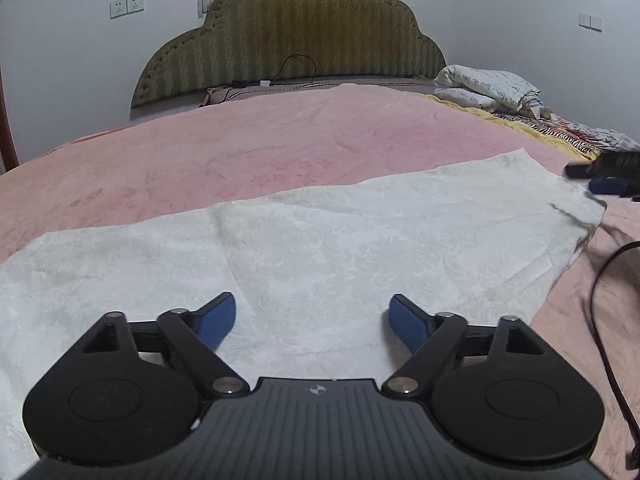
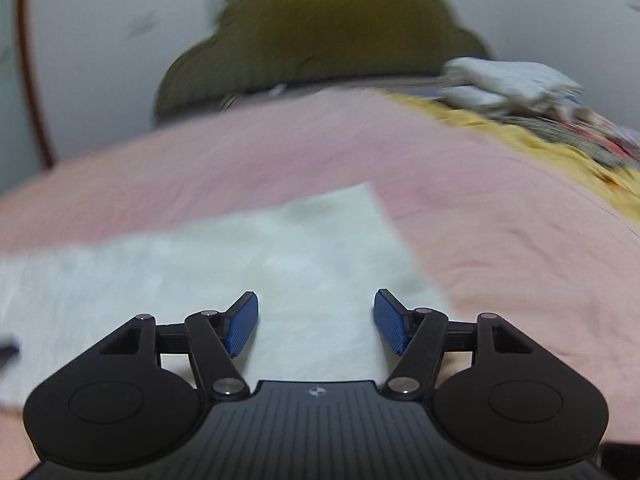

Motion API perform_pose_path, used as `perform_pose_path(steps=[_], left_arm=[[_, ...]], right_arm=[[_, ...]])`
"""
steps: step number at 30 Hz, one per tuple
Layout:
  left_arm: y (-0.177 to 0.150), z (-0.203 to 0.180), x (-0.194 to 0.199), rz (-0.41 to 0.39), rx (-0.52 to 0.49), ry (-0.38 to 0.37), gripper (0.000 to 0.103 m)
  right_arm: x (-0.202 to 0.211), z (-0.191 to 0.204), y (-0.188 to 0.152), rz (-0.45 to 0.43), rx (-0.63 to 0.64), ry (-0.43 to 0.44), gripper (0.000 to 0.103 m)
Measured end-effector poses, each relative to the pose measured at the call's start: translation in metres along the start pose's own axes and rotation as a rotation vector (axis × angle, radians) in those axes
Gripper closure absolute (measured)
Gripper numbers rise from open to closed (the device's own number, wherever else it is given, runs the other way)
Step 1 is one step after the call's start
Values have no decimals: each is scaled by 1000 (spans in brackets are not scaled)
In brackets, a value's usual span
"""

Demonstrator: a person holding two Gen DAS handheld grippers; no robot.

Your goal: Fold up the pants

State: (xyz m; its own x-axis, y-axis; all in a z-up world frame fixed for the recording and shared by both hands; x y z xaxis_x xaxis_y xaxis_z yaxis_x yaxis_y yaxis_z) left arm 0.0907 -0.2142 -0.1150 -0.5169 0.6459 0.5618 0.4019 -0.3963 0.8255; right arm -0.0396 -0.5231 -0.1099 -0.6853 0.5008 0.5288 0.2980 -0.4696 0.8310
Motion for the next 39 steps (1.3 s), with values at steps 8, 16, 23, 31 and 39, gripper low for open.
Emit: perform_pose_path(steps=[8, 16, 23, 31, 39], left_arm=[[-1, 0, -3, 12, -5, 8, 8], [-1, 1, -4, 17, -7, 13, 7], [-1, 0, -5, 19, -7, 16, 5], [-2, 0, -5, 20, -7, 15, 5], [7, 9, 6, -43, 68, -19, 12]], right_arm=[[18, -25, -27, 254, -404, 230, 37], [11, -7, -49, 329, -479, 316, 38], [-5, -15, -39, 175, -534, 282, 39], [-40, -17, -19, 91, -520, 200, 47], [-45, -18, -15, 80, -495, 192, 85]])
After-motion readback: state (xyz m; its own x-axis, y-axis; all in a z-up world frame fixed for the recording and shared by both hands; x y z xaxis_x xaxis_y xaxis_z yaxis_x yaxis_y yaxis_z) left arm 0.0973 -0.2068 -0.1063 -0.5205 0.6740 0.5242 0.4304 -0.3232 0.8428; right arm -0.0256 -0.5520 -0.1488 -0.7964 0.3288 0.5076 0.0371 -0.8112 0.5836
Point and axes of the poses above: each gripper's, at about its wrist camera, not at the fingertips, and x roughly against the way its jaws point, z to its left, y to its top, the point moved 9 cm from there along -x, roughly the way its jaws point, and after that the axes turned 10 degrees about -y, right-handed, at the moved point
